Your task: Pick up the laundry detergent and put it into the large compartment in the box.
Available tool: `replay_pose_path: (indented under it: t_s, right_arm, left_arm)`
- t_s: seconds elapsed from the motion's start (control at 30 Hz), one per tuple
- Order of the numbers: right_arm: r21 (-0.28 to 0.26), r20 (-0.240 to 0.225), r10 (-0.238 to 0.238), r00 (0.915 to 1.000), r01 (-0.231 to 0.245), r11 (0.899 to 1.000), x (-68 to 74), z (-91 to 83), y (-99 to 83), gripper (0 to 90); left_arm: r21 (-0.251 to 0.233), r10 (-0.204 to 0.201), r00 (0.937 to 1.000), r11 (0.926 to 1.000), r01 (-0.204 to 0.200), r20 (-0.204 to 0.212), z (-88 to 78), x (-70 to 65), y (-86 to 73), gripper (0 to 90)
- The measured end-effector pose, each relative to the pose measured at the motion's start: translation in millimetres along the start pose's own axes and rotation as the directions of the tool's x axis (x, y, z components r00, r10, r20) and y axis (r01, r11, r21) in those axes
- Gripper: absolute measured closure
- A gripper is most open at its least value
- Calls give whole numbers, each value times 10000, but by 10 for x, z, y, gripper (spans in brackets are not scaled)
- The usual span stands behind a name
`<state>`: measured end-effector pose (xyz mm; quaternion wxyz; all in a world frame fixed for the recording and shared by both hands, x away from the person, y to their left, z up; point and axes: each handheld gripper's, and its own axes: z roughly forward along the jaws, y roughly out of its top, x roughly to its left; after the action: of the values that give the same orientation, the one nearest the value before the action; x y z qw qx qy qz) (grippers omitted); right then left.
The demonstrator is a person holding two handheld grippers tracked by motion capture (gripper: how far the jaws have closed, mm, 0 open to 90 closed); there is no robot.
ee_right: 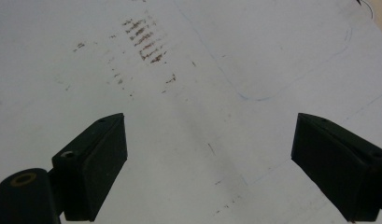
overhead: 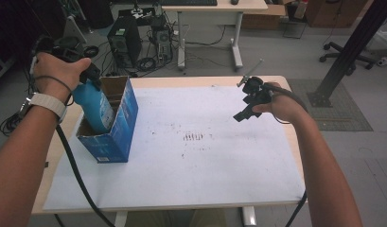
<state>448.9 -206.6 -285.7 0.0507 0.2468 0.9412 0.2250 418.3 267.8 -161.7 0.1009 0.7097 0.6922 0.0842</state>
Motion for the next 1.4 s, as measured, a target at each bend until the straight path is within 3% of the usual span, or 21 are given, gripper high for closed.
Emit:
replay_pose_path:
  t_s: [0.4,1.4]
  right_arm:
    - [1,-2,41,10000,-41,10000,1,8,2,108]
    - [30,-58,74,10000,-74,10000,-9,58,9,108]
  left_arm:
    - [232,128,9998,9997,-124,-166,220,-26,-15,374]
    - [236,368,9985,9991,-358,-407,659,-80,-76,375]
